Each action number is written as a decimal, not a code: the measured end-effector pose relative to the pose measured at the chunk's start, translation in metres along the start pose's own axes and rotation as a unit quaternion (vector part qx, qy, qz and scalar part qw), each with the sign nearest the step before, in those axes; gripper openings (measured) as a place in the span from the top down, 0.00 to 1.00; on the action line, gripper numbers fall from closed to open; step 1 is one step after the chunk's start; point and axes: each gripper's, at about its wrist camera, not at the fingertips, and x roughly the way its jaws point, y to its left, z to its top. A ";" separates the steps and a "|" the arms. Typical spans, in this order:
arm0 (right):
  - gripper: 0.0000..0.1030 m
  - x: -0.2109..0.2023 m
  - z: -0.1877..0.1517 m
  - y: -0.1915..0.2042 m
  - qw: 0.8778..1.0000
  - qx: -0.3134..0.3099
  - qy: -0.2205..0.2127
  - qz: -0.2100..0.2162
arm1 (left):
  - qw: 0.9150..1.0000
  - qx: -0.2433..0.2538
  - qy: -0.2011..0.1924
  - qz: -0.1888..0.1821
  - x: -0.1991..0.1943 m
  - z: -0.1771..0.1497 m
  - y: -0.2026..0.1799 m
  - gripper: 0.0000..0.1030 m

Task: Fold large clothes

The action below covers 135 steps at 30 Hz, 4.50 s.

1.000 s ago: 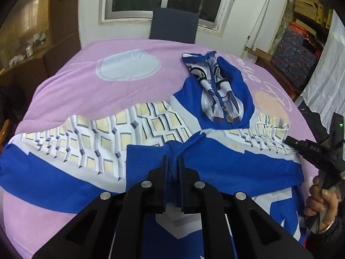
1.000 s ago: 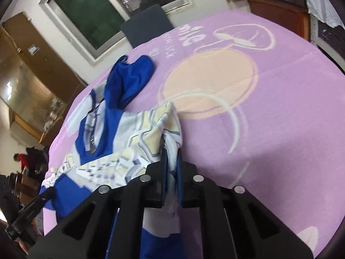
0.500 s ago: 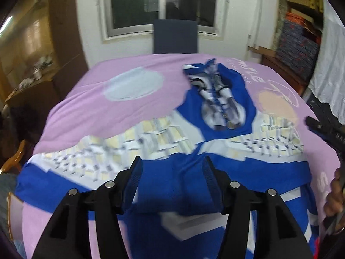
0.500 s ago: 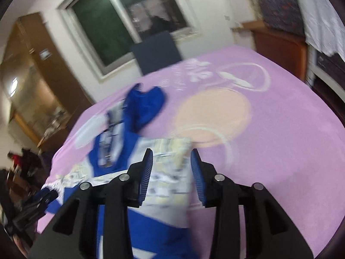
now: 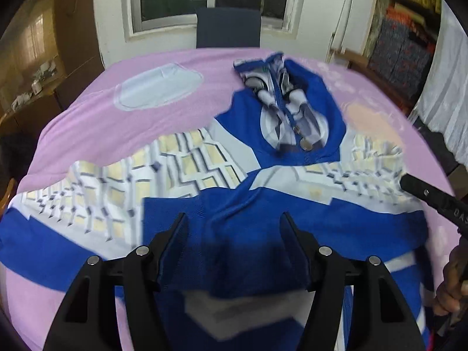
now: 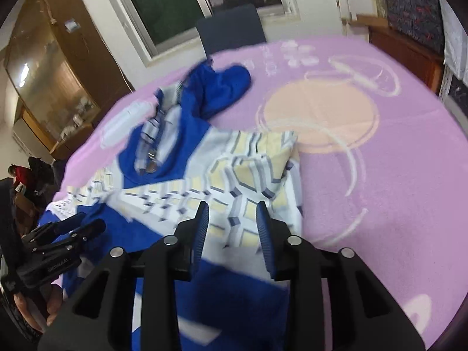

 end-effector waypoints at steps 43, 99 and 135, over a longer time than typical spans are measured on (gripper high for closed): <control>0.26 -0.083 -0.083 -0.025 0.991 0.086 -0.104 0.010 | 0.921 -0.385 -0.055 -0.005 -0.118 -0.120 0.284 0.28; 0.25 -0.076 -0.079 -0.048 0.983 0.145 -0.076 0.078 | 0.995 0.066 -0.053 0.060 -0.045 0.025 -0.047 0.97; 0.25 -0.029 -0.051 0.186 0.972 -0.231 -0.021 0.035 | 0.996 -0.084 0.010 0.011 -0.012 -0.031 0.116 0.25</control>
